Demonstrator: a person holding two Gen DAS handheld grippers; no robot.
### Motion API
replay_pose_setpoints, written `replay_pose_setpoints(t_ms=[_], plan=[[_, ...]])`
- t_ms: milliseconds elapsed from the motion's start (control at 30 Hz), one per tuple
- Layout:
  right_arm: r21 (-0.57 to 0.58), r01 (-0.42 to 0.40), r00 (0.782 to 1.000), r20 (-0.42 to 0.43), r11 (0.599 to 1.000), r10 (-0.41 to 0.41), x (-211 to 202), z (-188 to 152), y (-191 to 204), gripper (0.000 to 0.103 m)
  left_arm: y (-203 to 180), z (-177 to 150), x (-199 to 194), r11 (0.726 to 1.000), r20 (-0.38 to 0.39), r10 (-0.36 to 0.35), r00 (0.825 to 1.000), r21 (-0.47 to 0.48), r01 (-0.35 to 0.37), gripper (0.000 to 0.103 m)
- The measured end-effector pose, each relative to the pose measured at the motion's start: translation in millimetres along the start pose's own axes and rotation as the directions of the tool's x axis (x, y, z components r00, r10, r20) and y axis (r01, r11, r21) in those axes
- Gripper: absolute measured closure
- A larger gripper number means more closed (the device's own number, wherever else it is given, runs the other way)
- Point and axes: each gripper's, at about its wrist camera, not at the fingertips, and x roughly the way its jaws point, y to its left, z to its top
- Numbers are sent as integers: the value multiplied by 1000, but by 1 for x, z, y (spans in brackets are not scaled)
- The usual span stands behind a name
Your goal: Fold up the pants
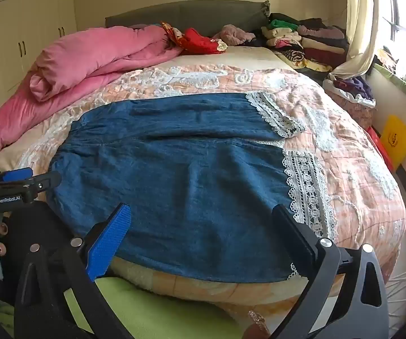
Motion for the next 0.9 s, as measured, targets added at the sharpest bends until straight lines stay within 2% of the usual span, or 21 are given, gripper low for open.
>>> replay_pose_setpoints(t_ms=[67, 900], plan=[[2, -2, 1000, 7, 1000, 2, 0, 0, 0, 4, -1, -1, -1, 1000, 22, 4, 1000, 7, -4, 9], [3, 3, 1000, 19, 1000, -3, -6, 3, 4, 4, -3, 1, -2, 1000, 17, -3, 1000, 9, 3, 9]])
